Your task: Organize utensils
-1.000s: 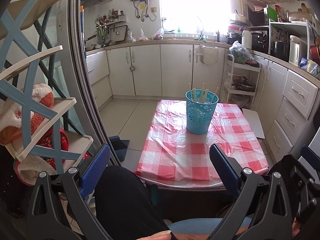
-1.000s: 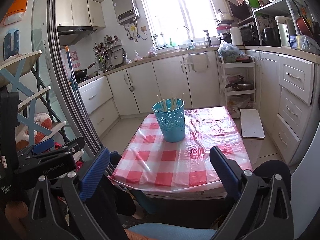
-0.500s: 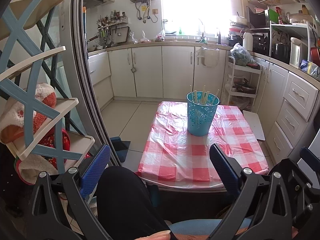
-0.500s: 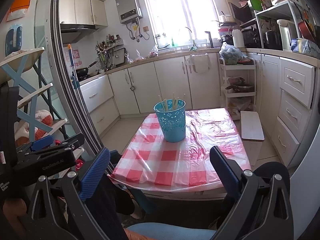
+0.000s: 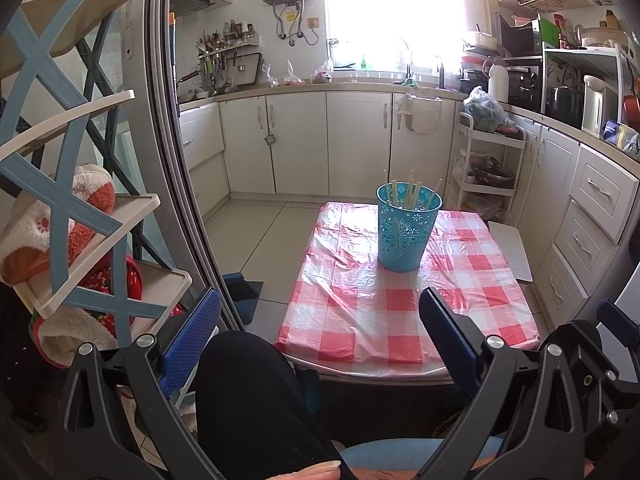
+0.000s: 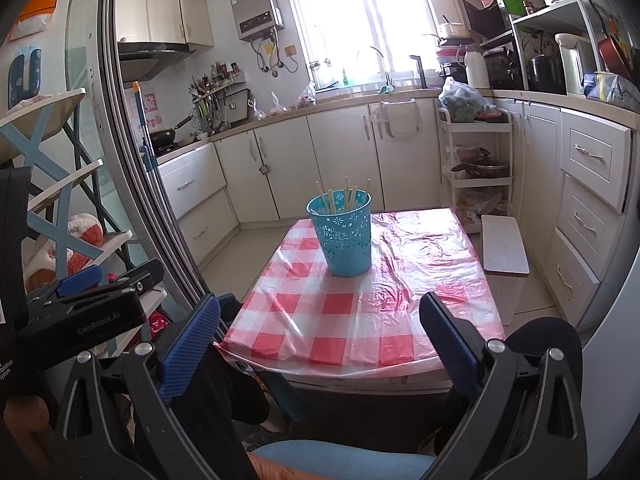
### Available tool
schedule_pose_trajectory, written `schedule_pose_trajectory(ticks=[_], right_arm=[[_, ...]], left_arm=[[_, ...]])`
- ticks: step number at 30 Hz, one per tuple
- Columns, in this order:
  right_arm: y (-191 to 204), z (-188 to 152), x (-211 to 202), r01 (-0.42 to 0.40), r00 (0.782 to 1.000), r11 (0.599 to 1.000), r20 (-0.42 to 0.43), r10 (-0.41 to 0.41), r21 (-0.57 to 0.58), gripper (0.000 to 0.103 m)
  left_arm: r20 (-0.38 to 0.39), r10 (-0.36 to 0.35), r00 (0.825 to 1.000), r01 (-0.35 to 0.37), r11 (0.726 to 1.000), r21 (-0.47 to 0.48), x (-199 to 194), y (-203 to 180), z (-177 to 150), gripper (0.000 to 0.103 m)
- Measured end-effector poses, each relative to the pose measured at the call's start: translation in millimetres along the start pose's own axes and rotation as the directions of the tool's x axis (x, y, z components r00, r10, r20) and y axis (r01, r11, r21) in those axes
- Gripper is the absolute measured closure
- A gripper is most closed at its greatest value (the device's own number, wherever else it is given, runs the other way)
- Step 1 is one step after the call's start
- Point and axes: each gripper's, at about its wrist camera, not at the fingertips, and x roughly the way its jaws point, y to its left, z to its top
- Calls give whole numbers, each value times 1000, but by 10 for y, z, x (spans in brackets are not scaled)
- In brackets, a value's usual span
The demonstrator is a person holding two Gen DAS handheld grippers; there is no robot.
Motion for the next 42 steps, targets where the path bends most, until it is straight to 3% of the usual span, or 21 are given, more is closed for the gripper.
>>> schedule_pose_trajectory(ticks=[25,29,34,42], right_arm=[[5,-53,24,-1,1000,1000,-8,1,3,7],[5,-51,26,0,1000,1000,-9,0,3,7],[-11,-126,155,4,999,1000,-41,-4,4,8],[-226,-20,609,59,995,998,-76,-58,9,8]], left_arm=[[-14,15,1000,-14,1000,20,57,-71,-22,8],[-39,-21,999,21,1000,0,115,-49,-13,8],[-142,-64,988,58,997,-49,438,9,-36,8],[-128,11,992,-6,999,41,913,-175,57,8]])
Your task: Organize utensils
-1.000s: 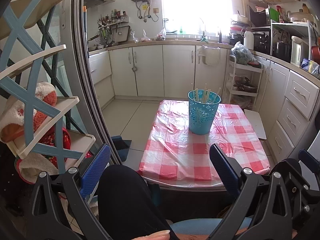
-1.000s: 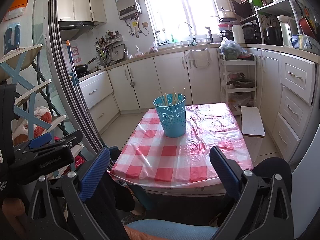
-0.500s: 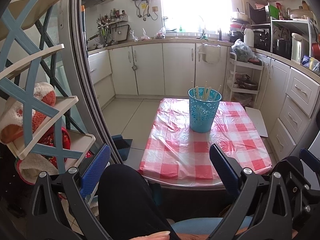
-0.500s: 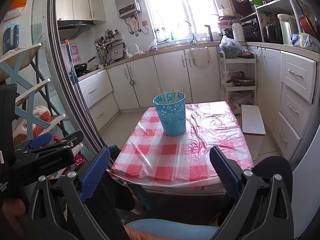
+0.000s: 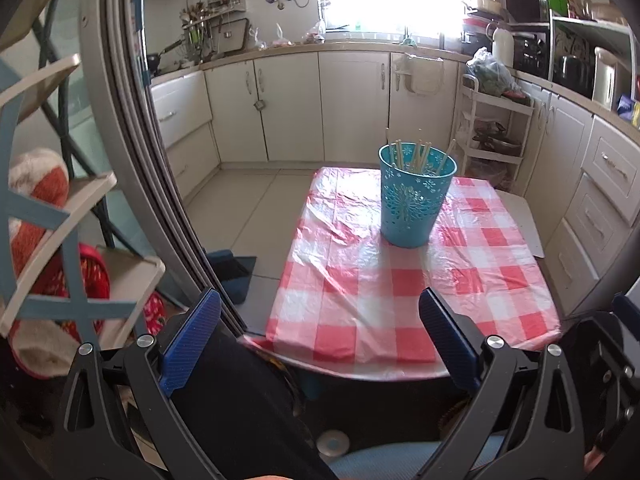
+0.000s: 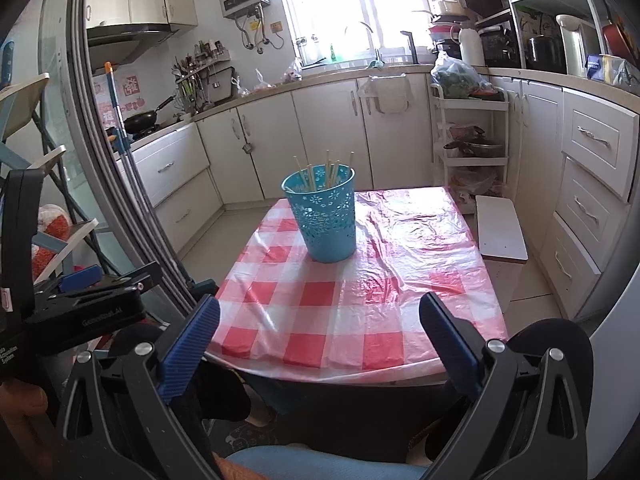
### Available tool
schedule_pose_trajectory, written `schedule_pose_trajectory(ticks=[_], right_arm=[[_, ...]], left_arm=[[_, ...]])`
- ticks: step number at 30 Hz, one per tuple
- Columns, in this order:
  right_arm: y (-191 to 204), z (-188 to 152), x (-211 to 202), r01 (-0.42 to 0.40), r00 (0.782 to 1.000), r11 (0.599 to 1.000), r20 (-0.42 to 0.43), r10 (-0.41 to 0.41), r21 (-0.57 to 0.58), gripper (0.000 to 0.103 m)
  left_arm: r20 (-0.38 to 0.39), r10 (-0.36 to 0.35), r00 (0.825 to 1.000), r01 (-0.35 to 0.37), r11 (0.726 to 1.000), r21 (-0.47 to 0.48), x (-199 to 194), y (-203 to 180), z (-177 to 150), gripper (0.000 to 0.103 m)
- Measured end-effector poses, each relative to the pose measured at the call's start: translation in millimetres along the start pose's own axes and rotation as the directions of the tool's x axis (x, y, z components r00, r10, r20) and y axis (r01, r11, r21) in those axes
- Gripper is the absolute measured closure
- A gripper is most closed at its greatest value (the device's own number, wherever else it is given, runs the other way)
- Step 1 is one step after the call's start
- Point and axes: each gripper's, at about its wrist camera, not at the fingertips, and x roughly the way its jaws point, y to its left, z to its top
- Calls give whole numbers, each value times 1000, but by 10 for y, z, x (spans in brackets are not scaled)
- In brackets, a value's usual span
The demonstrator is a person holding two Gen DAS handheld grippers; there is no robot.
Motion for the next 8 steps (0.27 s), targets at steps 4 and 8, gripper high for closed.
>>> schedule_pose_trajectory(ticks=[4,8], right_arm=[[-182,140,296,49,999,998,-7,-48,37,7],[-327,212,715,100,994,995,-40,-99,14,7]], left_arm=[[-28,-6,1000,6,1000,-17,233,-28,132,8],[-45,7,999,-7,1000,-12,499,-60,210,8]])
